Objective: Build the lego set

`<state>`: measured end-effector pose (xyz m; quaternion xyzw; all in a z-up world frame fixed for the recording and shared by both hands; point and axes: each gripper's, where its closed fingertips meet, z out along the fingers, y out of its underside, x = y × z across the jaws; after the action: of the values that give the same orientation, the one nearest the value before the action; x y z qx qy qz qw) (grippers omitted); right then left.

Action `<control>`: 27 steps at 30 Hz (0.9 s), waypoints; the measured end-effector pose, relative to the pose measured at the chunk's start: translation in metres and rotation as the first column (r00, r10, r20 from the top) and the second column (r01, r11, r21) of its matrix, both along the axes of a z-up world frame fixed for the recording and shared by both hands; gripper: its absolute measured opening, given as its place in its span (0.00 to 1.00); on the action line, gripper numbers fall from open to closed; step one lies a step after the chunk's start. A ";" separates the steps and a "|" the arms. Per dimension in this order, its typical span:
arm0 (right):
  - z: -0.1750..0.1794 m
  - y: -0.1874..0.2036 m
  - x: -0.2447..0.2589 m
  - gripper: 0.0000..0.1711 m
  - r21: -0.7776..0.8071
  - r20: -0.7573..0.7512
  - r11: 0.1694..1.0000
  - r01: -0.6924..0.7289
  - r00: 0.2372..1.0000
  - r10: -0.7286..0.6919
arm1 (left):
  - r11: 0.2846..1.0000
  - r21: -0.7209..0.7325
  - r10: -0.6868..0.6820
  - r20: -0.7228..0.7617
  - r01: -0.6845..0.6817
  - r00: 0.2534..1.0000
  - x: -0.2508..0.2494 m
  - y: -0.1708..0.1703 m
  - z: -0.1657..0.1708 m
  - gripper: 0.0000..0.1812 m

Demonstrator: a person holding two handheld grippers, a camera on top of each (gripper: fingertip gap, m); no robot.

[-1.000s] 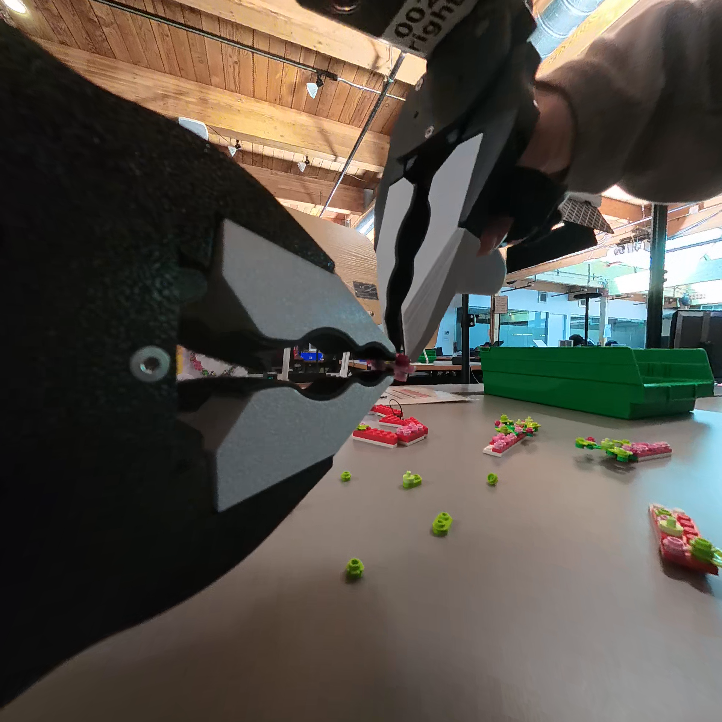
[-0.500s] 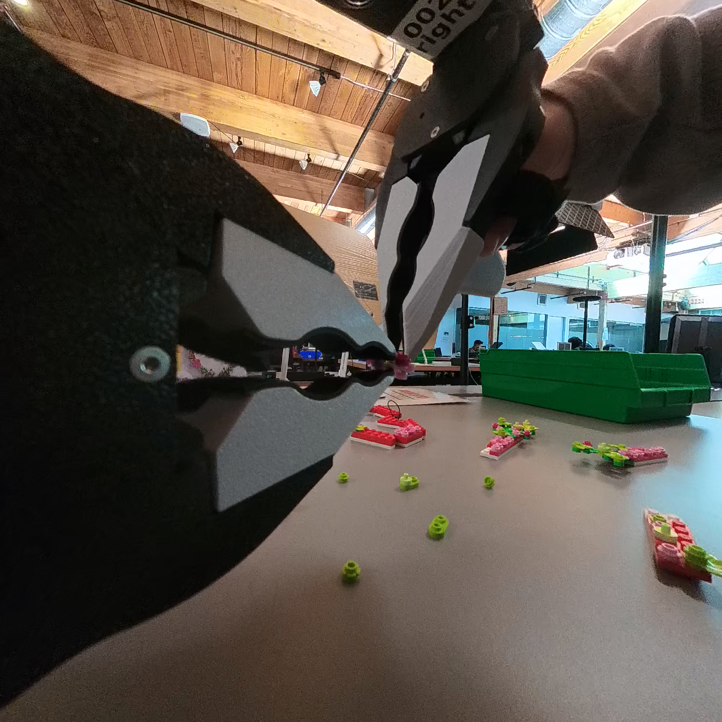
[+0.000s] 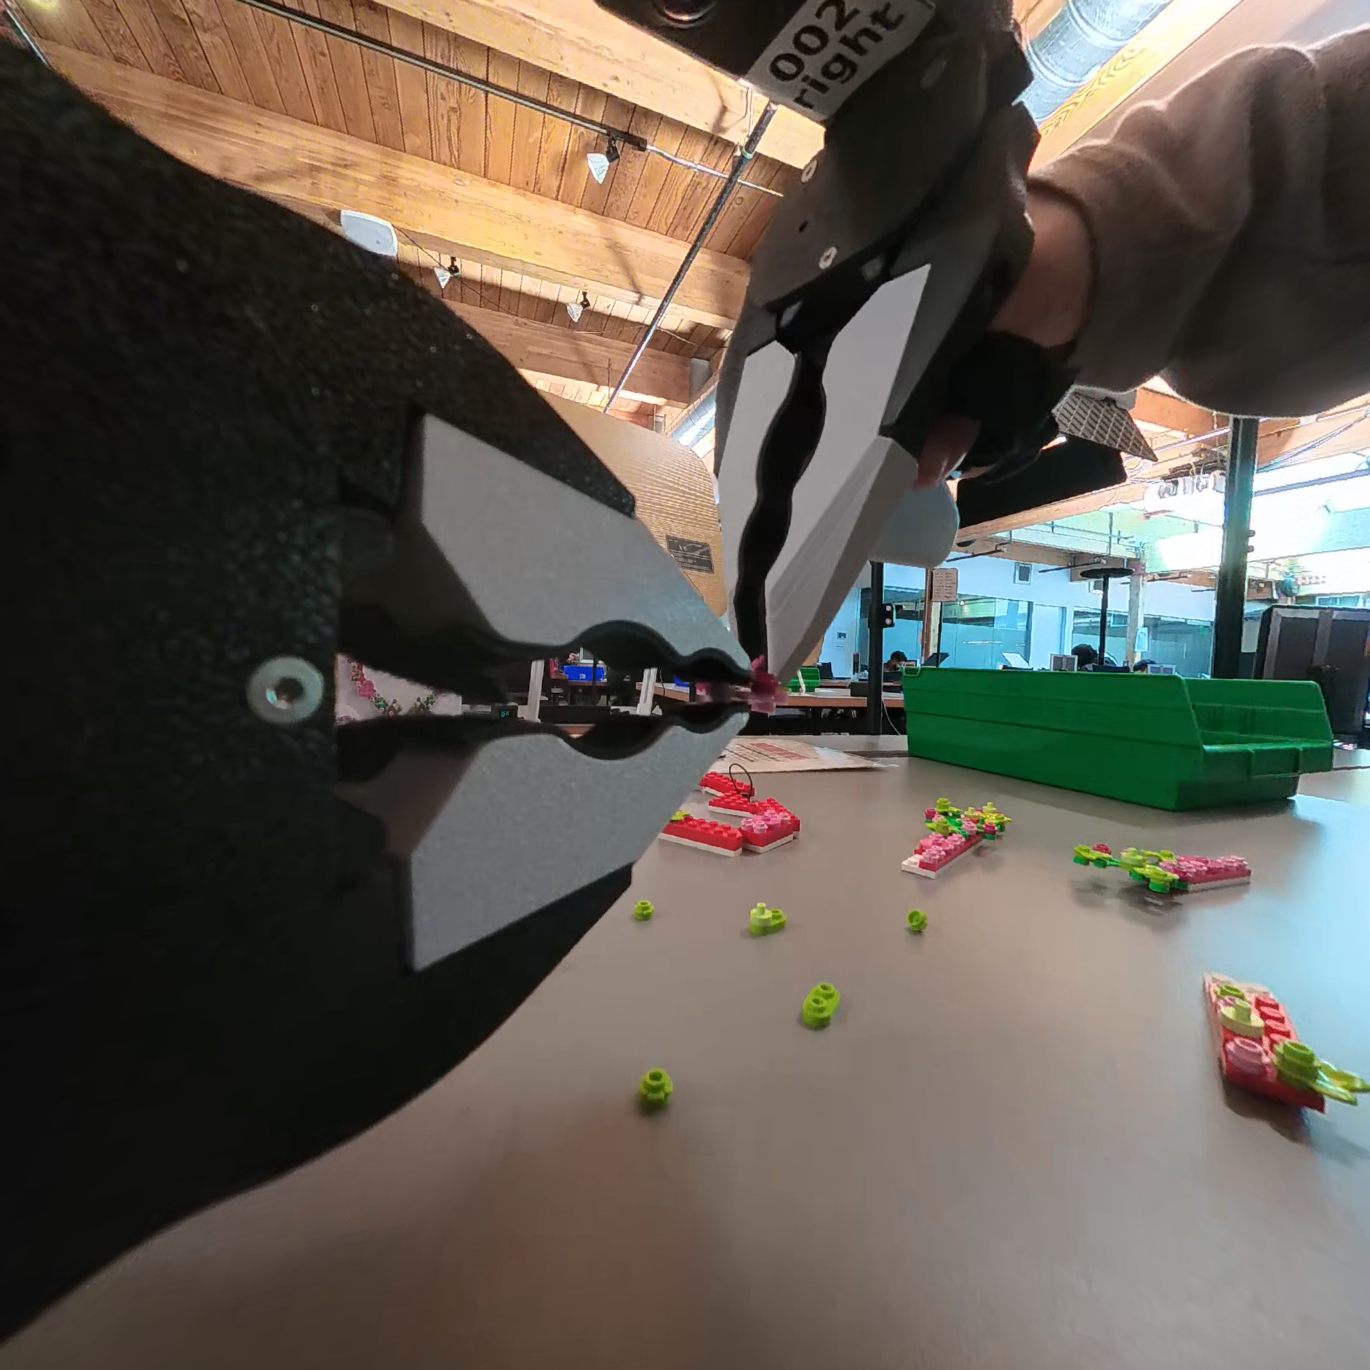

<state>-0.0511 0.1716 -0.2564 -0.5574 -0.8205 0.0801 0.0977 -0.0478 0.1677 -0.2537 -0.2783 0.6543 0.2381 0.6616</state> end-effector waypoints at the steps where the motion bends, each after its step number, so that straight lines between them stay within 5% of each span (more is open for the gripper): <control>1: 0.000 0.000 0.000 0.04 0.002 0.000 1.000 -0.003 1.000 0.003 | 1.000 -0.001 0.001 0.000 -0.001 1.000 0.000 0.000 0.000 0.01; 13: 0.001 0.005 0.006 0.04 0.036 -0.108 0.998 0.046 0.993 -0.042 | 0.993 -0.109 0.049 -0.019 -0.051 0.999 -0.007 0.013 -0.012 0.01; 21: -0.067 -0.010 0.046 0.04 -0.138 -0.010 0.974 0.178 0.984 -0.181 | 0.981 -0.179 0.059 -0.057 -0.069 0.997 -0.008 0.018 -0.025 0.01; 27: -0.087 -0.010 0.053 0.04 -0.155 0.000 0.969 0.190 0.981 -0.193 | 0.980 -0.190 0.050 -0.072 -0.063 0.996 -0.005 0.017 -0.030 0.01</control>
<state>0.0017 0.1612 -0.3435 -0.6392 -0.7536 0.1376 0.0678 -0.0529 0.1845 -0.2834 -0.3511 0.6879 0.2018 0.6023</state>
